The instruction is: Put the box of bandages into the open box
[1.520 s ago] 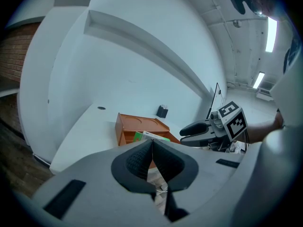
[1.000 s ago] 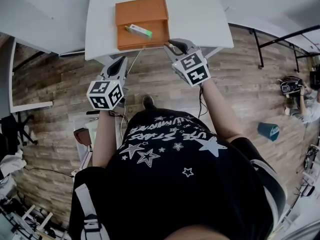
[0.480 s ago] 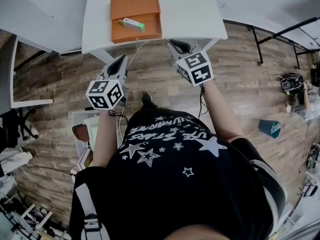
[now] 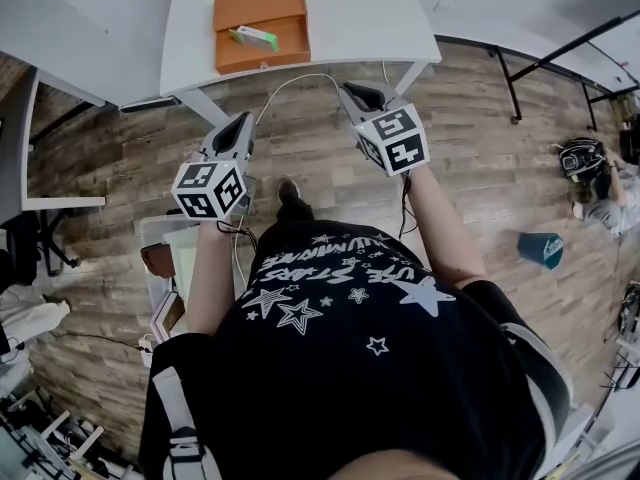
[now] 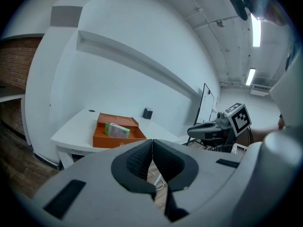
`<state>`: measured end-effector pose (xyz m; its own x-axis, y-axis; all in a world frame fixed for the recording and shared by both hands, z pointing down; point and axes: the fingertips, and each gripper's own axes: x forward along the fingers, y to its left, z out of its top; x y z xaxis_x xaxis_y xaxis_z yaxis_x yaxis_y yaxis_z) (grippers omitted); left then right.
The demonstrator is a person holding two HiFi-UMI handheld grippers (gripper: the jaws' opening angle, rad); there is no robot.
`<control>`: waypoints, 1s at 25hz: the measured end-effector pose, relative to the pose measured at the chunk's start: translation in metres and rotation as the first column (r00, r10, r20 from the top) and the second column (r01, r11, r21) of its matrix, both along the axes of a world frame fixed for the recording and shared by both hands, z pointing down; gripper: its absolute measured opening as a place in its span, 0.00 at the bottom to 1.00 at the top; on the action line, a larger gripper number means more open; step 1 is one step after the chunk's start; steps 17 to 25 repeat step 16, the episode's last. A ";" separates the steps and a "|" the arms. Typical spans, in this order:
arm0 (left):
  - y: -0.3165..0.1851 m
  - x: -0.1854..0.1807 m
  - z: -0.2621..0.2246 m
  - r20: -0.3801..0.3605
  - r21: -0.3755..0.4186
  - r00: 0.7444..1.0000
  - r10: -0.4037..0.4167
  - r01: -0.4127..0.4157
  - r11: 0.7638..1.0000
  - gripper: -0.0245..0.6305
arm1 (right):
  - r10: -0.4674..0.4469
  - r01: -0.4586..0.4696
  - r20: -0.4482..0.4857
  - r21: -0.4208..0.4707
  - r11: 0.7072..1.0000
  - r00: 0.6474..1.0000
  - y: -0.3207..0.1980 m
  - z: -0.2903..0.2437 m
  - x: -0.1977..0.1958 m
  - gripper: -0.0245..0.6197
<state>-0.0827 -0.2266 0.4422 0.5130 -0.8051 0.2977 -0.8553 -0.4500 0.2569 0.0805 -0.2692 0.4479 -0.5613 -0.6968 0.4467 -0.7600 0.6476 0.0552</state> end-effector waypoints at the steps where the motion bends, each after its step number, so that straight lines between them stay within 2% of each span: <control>1: 0.011 0.005 -0.002 -0.001 0.000 1.000 0.001 -0.001 1.000 0.07 | 0.002 -0.002 0.002 -0.001 1.000 1.000 0.012 -0.002 0.006 0.13; 5: 0.045 0.024 0.001 -0.006 -0.001 1.000 0.010 -0.010 1.000 0.07 | 0.009 -0.009 0.016 -0.004 1.000 1.000 0.047 0.001 0.023 0.13; 16: 0.122 0.037 0.007 -0.014 0.003 1.000 -0.017 0.017 1.000 0.07 | -0.003 0.003 0.010 -0.013 1.000 1.000 0.125 0.012 0.036 0.13; 25: 0.122 0.037 0.007 -0.014 0.003 1.000 -0.017 0.017 1.000 0.07 | -0.003 0.003 0.010 -0.013 1.000 1.000 0.125 0.012 0.036 0.13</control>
